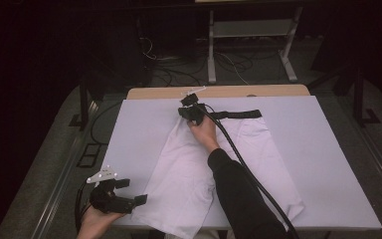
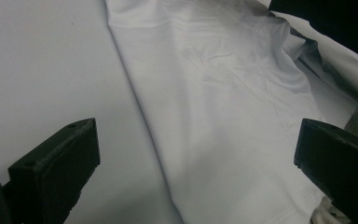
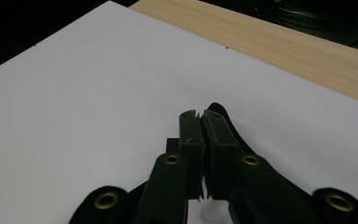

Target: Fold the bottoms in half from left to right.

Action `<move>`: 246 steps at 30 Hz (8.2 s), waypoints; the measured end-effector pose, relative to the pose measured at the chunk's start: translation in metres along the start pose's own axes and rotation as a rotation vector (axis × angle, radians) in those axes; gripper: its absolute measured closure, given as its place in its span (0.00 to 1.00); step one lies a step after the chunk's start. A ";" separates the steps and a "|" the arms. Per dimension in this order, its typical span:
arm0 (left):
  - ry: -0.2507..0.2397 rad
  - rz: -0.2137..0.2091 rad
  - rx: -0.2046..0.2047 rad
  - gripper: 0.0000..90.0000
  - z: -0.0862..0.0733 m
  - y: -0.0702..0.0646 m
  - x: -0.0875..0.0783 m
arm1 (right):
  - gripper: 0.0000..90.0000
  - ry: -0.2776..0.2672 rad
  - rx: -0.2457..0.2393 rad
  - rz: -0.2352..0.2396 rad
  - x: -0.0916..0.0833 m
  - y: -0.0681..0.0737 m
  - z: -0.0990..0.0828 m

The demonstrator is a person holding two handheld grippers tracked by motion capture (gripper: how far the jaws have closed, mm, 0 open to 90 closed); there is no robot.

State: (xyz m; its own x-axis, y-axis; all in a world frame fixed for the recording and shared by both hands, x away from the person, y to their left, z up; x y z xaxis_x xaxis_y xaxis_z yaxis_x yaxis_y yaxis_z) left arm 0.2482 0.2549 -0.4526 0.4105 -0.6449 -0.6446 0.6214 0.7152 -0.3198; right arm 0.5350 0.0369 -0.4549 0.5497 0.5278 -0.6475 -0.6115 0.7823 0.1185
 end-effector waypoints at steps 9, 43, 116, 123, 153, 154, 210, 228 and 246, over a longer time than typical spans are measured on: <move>0.044 -0.016 -0.001 0.00 -0.008 -0.002 -0.002 | 0.95 0.004 0.004 0.002 0.002 0.000 -0.002; 0.169 -0.124 -0.062 0.45 -0.041 -0.002 -0.009 | 0.95 -0.004 0.000 0.016 -0.003 -0.002 -0.002; 0.036 -0.396 0.425 0.97 0.025 -0.096 0.015 | 0.95 -0.012 -0.033 0.051 -0.058 -0.036 0.013; 0.039 -0.420 0.451 0.97 0.031 -0.105 0.022 | 0.95 -0.016 -0.040 0.054 -0.063 -0.038 0.012; 0.074 -0.513 0.530 0.97 0.048 -0.142 0.052 | 0.95 -0.020 -0.016 0.028 -0.093 -0.072 -0.003; 0.076 -0.517 0.533 0.97 0.048 -0.144 0.053 | 0.95 -0.021 -0.013 0.028 -0.094 -0.073 -0.004; 0.122 -0.653 0.614 0.97 0.071 -0.211 0.121 | 0.95 -0.024 0.051 0.034 -0.130 -0.136 -0.048; 0.115 -0.684 0.631 0.97 0.082 -0.229 0.138 | 0.95 -0.015 0.050 0.040 -0.136 -0.148 -0.055; 0.120 -0.698 0.640 0.97 0.085 -0.244 0.159 | 0.95 -0.021 0.046 0.051 -0.135 -0.158 -0.063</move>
State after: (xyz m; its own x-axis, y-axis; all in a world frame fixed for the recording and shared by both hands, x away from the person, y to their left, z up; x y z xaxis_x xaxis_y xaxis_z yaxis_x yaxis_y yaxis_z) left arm 0.2181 -0.0456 -0.4185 -0.2398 -0.8131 -0.5303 0.9622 -0.1266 -0.2411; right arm 0.5212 -0.1785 -0.4336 0.5306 0.5741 -0.6236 -0.6129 0.7681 0.1856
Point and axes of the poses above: each handheld gripper's, and its own axes: x roughly forward along the jaws, z roughly out of its top, y roughly to its left, the point moved 4 cm from there along x, roughly forward along the jaws, and after that the axes turned 3 degrees about y, right-handed, at the moved point
